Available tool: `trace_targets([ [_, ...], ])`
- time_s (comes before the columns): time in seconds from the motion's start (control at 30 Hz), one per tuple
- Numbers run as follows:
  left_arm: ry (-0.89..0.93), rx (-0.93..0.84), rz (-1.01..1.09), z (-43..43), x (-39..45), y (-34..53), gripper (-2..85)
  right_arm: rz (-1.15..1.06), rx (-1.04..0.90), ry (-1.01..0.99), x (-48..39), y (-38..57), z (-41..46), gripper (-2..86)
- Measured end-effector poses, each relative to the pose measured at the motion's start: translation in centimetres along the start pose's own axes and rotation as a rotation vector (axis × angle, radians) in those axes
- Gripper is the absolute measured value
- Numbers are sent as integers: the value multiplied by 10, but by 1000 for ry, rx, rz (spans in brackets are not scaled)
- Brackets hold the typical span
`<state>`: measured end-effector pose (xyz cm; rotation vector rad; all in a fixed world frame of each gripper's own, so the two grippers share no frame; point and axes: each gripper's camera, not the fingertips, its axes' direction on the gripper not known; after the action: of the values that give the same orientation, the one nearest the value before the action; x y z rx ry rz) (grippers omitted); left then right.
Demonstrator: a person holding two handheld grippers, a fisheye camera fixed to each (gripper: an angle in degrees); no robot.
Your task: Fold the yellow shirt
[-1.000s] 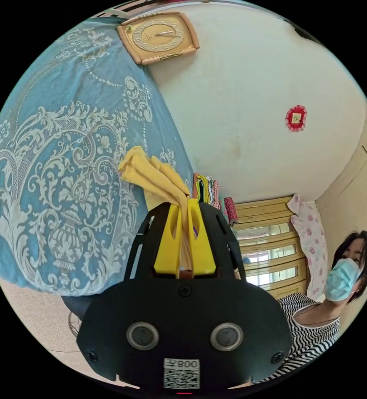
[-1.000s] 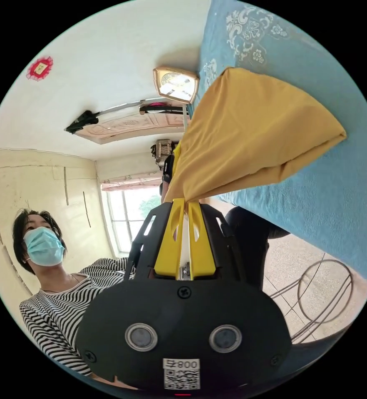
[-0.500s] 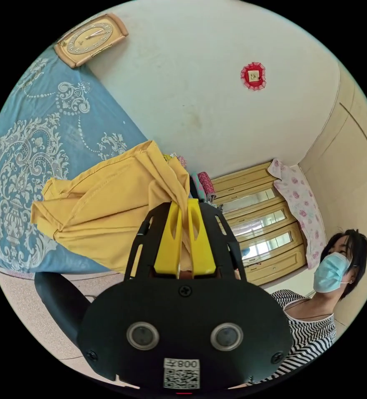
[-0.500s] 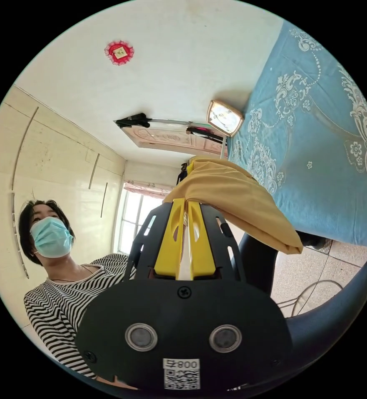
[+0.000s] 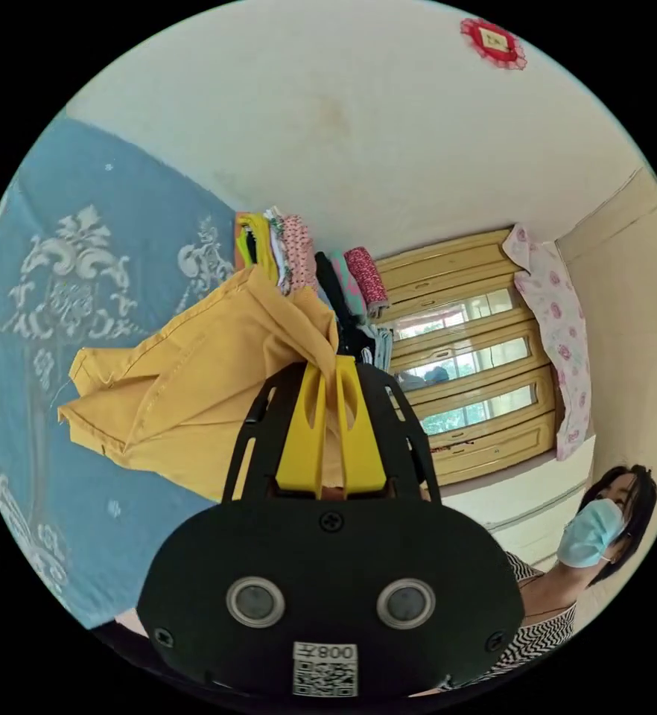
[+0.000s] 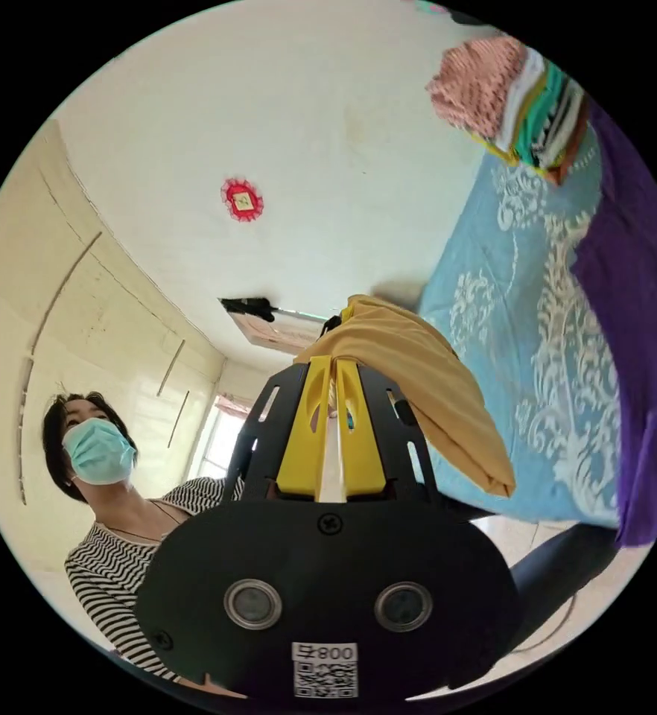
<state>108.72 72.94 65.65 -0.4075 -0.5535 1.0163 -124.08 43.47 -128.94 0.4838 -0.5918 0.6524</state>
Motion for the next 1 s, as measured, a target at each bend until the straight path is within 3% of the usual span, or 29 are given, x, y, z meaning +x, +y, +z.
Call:
trace_targets([
  [0.2, 135, -5, 305, 115, 136, -201, 29, -376, 153, 145, -118, -156, -76, 7],
  [0.33, 101, -9, 412, 172, 173, -289, 30, -514, 205, 291, -151, -228, -99, 7],
  [0.5, -47, -76, 281, 260, 112, -372, 32, -441, 205, 427, -82, -282, -99, 8],
  [0.67, -187, -113, 70, 301, 32, -397, 32, -148, 93, 512, 58, -312, -81, 10],
  [0.77, -124, -77, 62, 301, 22, -406, 32, -155, 94, 443, 79, -309, -75, 11],
  [1.0, -228, 47, 142, 286, 63, -403, 20, -183, 181, 416, 83, -307, -77, 16],
])
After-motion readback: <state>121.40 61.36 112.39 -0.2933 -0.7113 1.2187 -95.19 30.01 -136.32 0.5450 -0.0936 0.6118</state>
